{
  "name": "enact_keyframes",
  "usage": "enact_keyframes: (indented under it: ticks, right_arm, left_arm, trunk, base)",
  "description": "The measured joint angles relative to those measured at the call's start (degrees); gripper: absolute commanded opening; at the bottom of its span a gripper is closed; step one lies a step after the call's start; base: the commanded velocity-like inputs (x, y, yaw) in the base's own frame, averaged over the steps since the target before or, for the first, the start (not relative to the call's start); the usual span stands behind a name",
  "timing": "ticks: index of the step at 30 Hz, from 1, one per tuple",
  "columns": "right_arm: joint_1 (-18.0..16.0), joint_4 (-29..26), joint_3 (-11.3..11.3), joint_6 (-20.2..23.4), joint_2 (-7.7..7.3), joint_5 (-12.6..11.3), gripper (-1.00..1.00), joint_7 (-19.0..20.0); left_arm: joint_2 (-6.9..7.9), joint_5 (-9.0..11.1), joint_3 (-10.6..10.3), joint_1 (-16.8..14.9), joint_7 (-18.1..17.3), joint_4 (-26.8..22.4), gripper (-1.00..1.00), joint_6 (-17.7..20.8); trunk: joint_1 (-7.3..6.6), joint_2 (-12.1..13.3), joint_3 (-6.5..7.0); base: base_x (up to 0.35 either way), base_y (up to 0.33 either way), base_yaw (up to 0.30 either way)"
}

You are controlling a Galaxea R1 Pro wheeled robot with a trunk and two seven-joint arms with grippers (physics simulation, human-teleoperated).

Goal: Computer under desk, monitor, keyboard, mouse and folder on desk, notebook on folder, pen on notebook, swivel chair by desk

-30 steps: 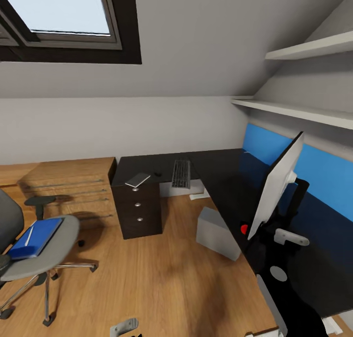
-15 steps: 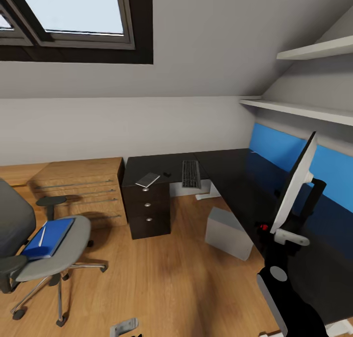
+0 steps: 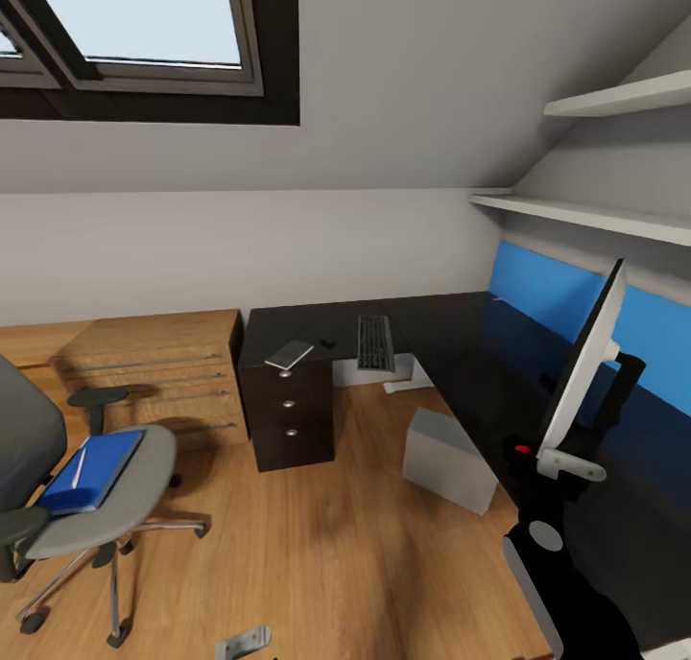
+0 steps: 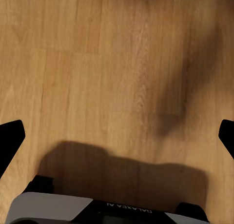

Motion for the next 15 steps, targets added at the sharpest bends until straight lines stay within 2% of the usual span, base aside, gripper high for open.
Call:
enact_keyframes:
  ticks: [8,15]
  right_arm:
    - [-0.02,-0.02,-0.08,0.0,-0.08,0.0,1.0,0.0]
    - [-0.03,-0.02,-0.07,0.0,-0.1,0.0,1.0,-0.01]
  left_arm:
    - [0.0,-0.02,-0.01,-0.01,0.0,0.06,1.0,0.0]
    - [0.0,-0.09,0.0,0.0,0.0,0.05,1.0,0.0]
  trunk:
    - [0.0,0.0,0.0]
    - [0.0,0.0,0.0]
  base:
    - [0.01,0.0,-0.11]
    - [0.135,0.0,-0.025]
